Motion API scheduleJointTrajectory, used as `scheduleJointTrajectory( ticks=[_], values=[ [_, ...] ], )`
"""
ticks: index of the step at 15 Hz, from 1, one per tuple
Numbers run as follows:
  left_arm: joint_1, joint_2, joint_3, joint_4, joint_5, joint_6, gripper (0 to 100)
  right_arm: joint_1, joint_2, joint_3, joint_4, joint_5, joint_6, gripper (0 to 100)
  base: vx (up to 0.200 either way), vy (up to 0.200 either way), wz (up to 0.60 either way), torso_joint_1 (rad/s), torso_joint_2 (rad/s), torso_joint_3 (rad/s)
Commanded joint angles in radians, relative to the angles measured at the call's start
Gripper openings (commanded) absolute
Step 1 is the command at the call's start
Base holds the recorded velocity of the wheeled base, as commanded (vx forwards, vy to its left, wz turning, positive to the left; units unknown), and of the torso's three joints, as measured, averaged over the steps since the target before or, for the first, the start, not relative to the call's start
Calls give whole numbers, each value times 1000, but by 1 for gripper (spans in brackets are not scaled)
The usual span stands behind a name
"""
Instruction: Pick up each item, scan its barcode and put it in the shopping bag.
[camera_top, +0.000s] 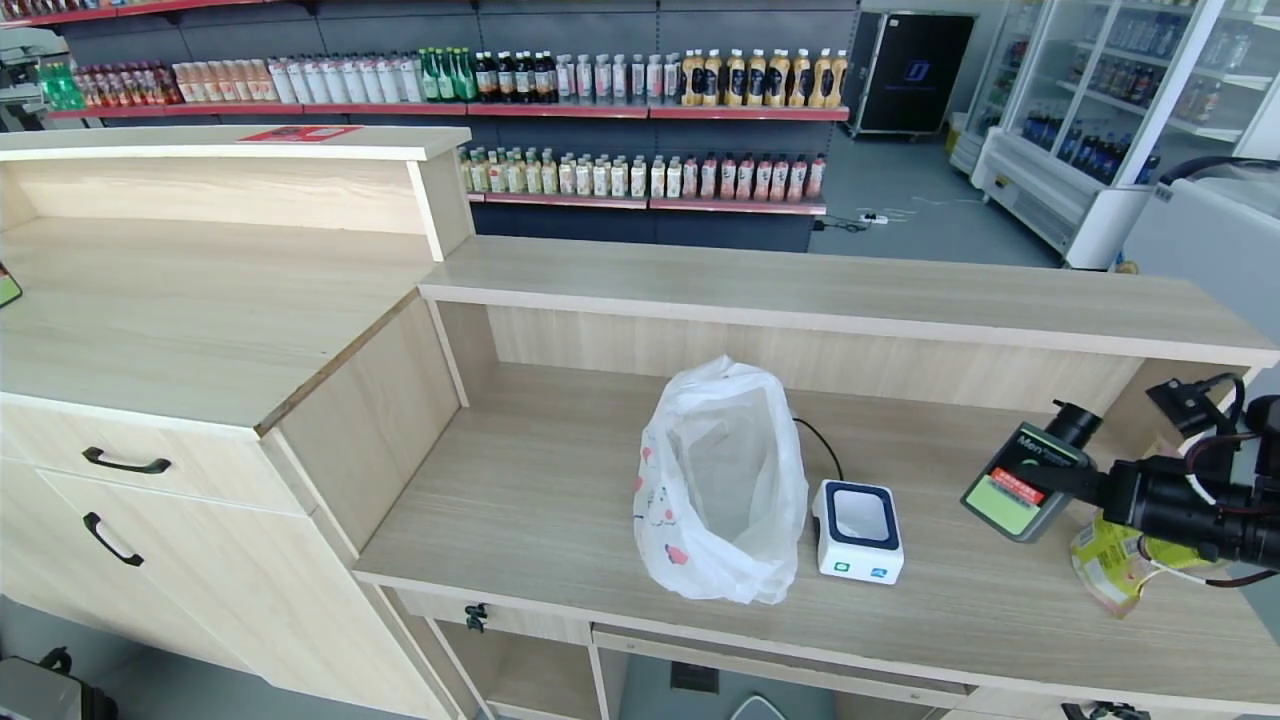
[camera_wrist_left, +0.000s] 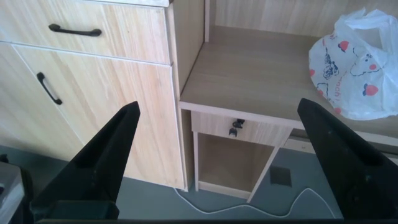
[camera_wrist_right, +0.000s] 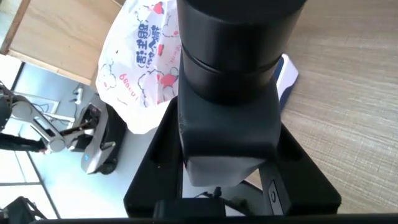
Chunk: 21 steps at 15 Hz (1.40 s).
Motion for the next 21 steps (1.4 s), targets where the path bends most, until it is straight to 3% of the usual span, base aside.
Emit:
scheduleJointTrajectory(
  ticks=[1,6,10,21],
  values=[
    [0,0,0,0,1,0,100,0,34,-10,0,18,2,0,0,0,0,0,0,0],
    [0,0,0,0,1,0,100,7,91,-24,0,87,-7,0,0,0,0,0,0,0],
    [0,0,0,0,1,0,100,31,139,-85,-1,90,-7,0,0,0,0,0,0,0],
    [0,0,0,0,1,0,100,50,201,-74,-1,89,-108,0,0,0,0,0,0,0]
  ],
)
